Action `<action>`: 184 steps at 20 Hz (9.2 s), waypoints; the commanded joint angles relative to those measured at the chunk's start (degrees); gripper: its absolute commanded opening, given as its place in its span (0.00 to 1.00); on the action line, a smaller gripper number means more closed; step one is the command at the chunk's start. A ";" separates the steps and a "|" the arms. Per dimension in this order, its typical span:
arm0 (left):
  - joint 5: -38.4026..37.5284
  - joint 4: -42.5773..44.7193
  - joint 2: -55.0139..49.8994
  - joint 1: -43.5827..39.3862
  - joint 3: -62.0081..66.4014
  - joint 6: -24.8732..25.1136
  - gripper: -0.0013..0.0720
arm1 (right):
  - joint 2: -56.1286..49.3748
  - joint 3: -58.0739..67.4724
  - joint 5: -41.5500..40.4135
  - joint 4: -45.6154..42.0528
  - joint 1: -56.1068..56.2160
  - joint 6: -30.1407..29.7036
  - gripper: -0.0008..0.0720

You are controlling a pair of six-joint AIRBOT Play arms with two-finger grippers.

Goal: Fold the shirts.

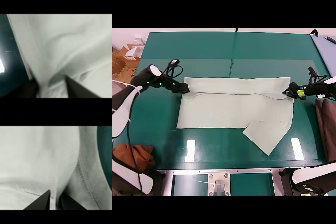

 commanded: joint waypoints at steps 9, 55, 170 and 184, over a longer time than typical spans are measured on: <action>-35.30 17.27 5.42 1.99 9.20 -18.71 0.66 | 7.98 0.68 19.02 -2.73 -8.09 5.90 0.36; 15.80 -1.42 44.94 -14.21 -52.09 -36.76 0.04 | 48.94 -51.08 6.21 -7.26 -10.34 14.38 0.03; -40.76 30.18 -0.79 3.56 38.27 -16.22 0.04 | -7.19 17.53 10.69 4.76 28.04 18.05 0.83; -42.12 30.16 -0.79 3.56 38.25 -16.24 0.04 | -14.16 13.75 2.21 24.39 37.09 10.99 0.66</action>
